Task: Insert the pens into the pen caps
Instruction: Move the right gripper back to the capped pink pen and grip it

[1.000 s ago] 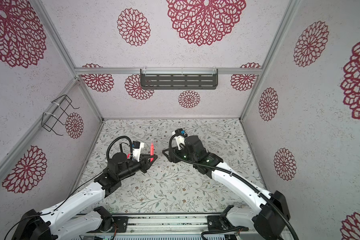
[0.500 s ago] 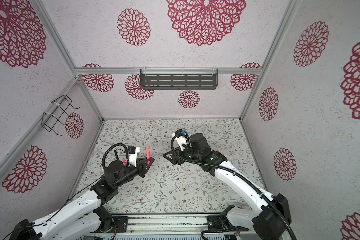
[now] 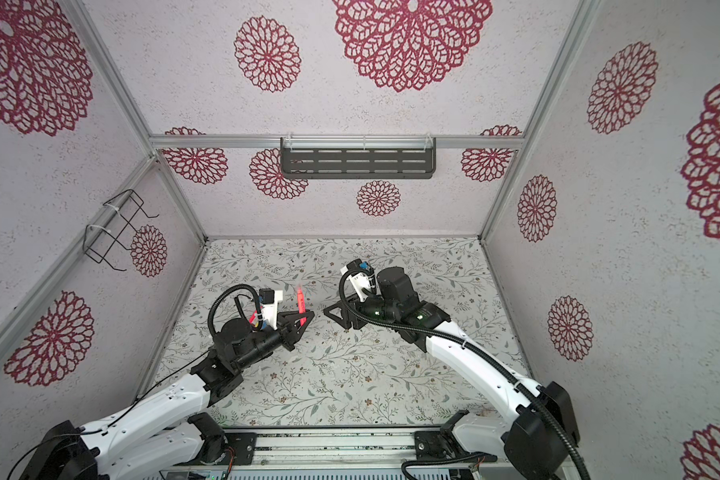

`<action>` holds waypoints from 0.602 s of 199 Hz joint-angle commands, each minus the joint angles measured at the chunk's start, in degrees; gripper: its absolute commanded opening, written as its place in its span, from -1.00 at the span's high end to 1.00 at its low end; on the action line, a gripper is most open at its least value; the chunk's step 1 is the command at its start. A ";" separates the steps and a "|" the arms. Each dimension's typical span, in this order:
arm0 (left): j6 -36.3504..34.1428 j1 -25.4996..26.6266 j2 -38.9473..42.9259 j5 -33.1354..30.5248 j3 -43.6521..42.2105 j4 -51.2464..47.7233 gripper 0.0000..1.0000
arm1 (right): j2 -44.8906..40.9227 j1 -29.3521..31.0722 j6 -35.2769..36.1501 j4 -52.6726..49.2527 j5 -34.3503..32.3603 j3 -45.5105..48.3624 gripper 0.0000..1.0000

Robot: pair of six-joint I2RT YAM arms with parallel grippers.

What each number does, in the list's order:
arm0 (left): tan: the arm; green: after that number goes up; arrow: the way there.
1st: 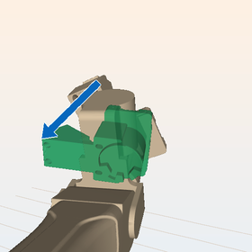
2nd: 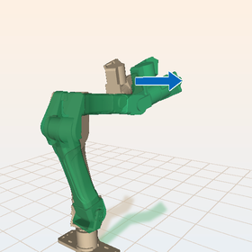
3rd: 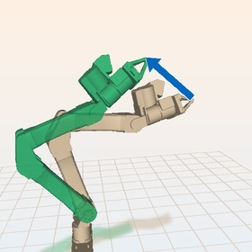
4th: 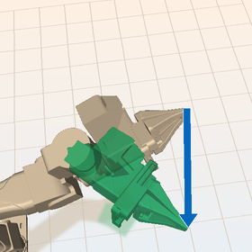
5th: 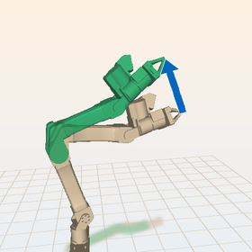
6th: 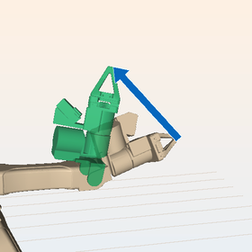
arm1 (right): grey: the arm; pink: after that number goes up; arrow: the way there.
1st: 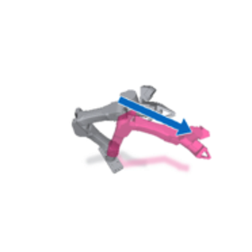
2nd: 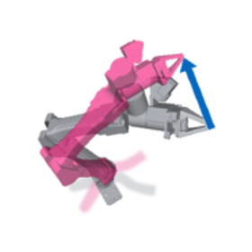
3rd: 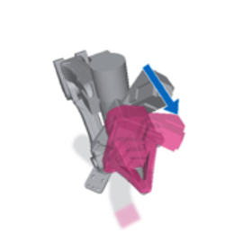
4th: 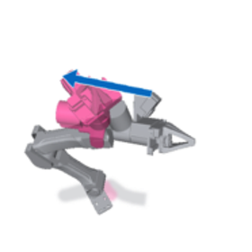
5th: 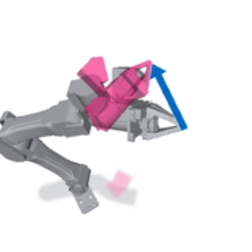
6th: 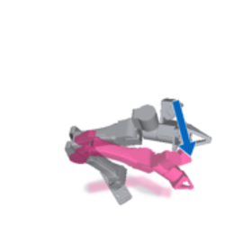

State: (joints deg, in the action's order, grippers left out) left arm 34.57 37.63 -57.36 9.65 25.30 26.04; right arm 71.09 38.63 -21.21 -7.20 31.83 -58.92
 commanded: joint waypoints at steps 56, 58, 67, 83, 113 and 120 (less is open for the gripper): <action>0.51 1.44 -2.03 0.24 0.27 2.84 1.00 | 2.15 1.06 -2.73 8.63 2.21 -1.78 -0.10; 0.50 1.50 -2.09 0.18 0.28 2.82 1.00 | 2.35 1.15 -2.75 8.72 2.23 -1.87 -0.10; 0.41 1.81 -2.19 -0.06 0.49 2.72 1.00 | 3.22 1.60 -2.69 9.08 2.05 -2.45 -0.08; 0.30 2.19 -2.39 -0.42 0.63 2.78 1.00 | 4.71 2.64 -2.70 9.86 2.09 -3.37 -0.06; -0.08 2.84 -3.15 -0.53 1.15 2.70 1.00 | 6.89 4.40 -2.96 11.46 1.94 -4.82 0.00; -0.18 2.95 -3.26 -0.51 1.22 2.70 1.00 | 7.37 4.67 -2.94 11.51 1.92 -5.19 0.01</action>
State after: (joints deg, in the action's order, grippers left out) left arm 34.57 40.03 -59.86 9.67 25.34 27.38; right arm 77.93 42.13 -23.59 0.47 32.93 -61.12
